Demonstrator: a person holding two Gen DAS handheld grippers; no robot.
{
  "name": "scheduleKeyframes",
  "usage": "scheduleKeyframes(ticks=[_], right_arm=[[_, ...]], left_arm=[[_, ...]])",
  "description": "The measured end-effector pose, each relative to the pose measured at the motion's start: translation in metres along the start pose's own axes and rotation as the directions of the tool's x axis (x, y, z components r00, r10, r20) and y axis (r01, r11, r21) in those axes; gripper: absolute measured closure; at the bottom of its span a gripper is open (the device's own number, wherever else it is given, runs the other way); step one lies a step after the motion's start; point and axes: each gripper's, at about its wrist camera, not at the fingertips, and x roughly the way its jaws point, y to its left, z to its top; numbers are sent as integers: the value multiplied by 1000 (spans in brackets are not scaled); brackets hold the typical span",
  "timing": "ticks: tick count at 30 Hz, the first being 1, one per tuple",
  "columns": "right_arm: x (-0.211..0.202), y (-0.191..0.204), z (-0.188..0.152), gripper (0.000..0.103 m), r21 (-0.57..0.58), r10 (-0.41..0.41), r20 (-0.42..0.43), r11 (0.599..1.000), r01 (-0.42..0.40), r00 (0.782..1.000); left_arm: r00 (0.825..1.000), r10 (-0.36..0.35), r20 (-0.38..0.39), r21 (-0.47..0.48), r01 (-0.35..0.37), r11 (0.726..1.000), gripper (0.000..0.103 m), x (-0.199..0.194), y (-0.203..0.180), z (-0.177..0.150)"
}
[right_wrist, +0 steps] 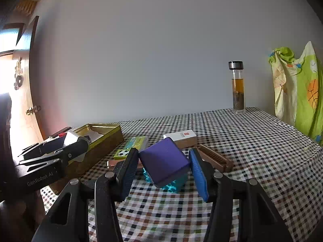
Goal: Organize rigid objects
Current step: 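Carry the white cylinder and the purple block toward the gold tin, then lower the white cylinder into the gold tin with the left gripper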
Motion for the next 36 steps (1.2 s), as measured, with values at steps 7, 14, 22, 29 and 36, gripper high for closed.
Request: scheduleKeyframes(ticks=[7, 14, 22, 29, 36], right_arm=[[6, 16, 0, 49, -20, 26, -8, 999, -26, 1000], [8, 34, -2, 49, -45, 60, -17, 997, -61, 998], [12, 55, -4, 49, -80, 91, -24, 992, -93, 996], [17, 69, -6, 49, -100, 115, -33, 988, -118, 993], [20, 81, -7, 49, -126, 129, -39, 983, -133, 991]], left_arm=[[1000, 27, 10, -16, -26, 1000, 38, -4, 12, -1], [999, 50, 13, -42, -50, 998, 38, -9, 28, -4], [998, 64, 10, -78, -63, 995, 38, -13, 47, -7], [997, 72, 1, -98, -71, 993, 38, -13, 56, -7], [997, 80, -1, -110, -79, 991, 38, -15, 62, -8]])
